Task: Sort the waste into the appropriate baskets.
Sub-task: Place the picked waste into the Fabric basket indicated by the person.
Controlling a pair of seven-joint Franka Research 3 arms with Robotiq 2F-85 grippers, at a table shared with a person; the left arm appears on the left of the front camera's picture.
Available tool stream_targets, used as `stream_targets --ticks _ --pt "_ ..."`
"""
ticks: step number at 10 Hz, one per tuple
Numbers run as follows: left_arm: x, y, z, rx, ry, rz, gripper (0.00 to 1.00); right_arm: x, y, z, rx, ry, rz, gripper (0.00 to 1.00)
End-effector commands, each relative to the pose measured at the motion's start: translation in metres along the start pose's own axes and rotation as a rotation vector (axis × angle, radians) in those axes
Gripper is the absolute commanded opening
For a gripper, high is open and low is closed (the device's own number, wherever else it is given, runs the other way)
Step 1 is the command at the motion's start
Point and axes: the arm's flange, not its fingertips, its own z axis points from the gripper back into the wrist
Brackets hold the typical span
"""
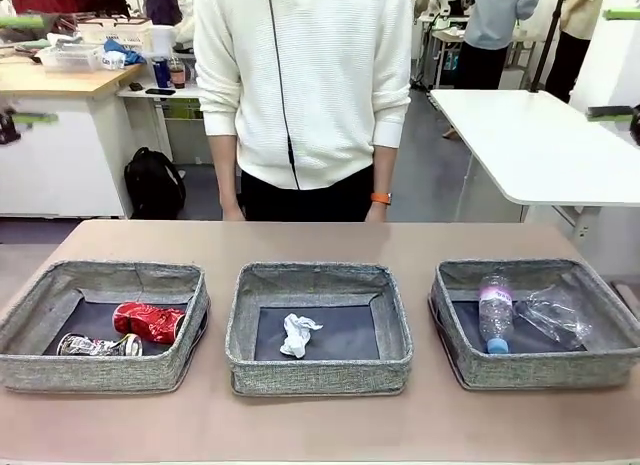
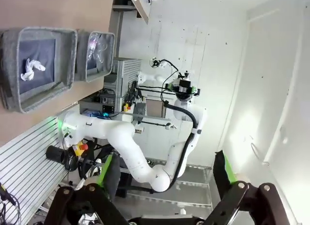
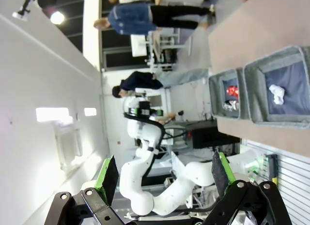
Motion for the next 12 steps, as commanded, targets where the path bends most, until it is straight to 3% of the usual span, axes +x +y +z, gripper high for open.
stream_targets --ticks 1,2,12 --pt "0.010 0.025 -0.014 -0.005 -0.008 0.101 1.00 -0.002 0.000 -0.007 -0.008 0.026 0.006 1.00" --pt "0.000 0.000 0.000 0.000 0.000 0.000 1.00 -0.002 0.000 -0.007 -0.008 0.026 0.006 1.00" --pt "0.000 0.000 0.000 0.000 0.000 0.000 1.00 -0.002 0.000 -0.007 -0.008 0.026 0.006 1.00"
